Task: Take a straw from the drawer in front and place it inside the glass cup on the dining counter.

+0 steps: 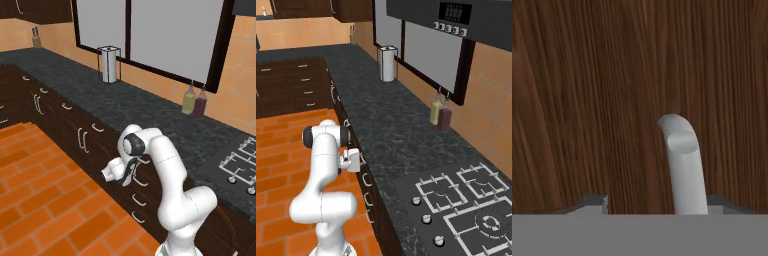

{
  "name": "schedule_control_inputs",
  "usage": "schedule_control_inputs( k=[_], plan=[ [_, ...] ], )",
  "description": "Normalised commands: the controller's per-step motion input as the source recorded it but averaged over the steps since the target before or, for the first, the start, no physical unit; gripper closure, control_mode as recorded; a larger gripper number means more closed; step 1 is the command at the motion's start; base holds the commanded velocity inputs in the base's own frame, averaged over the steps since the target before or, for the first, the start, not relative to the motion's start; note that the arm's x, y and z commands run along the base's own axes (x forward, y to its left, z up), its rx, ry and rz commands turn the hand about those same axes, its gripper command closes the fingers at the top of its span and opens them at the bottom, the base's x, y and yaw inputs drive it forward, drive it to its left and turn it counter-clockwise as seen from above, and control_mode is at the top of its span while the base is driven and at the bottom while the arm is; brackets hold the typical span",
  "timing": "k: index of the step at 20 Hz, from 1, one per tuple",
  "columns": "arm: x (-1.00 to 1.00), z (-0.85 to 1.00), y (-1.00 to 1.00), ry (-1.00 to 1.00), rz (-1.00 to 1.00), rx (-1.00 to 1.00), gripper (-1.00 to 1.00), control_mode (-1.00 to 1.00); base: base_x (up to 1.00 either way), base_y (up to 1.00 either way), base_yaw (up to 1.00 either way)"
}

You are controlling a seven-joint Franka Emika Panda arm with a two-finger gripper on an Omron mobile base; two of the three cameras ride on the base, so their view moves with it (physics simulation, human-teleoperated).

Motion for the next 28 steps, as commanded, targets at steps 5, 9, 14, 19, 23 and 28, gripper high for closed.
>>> schedule_control_inputs(
  k=[5, 9, 14, 19, 23, 28],
  plan=[
    [-0.08, 0.0, 0.26, 0.0, 0.04, 0.0, 1.0, -1.0, 0.0, 0.0, 0.0],
    [-0.21, -0.03, 0.59, 0.01, 0.07, 0.0, 1.0, -1.0, 0.0, 0.0, 0.0],
    [-0.35, -0.01, 0.9, 0.02, 0.1, 0.01, 1.0, -1.0, 0.0, 0.0, 0.0],
    [-0.57, 0.0, 0.93, 0.01, 0.11, 0.02, 1.0, -1.0, 0.0, 0.0, 0.0],
    [-0.56, 0.0, 0.99, 0.06, 0.1, 0.02, 1.0, -1.0, 0.0, 0.0, 0.0],
    [-0.56, 0.0, 1.0, 0.12, 0.09, 0.02, 1.0, -1.0, 0.0, 0.0, 0.0]
  ],
)
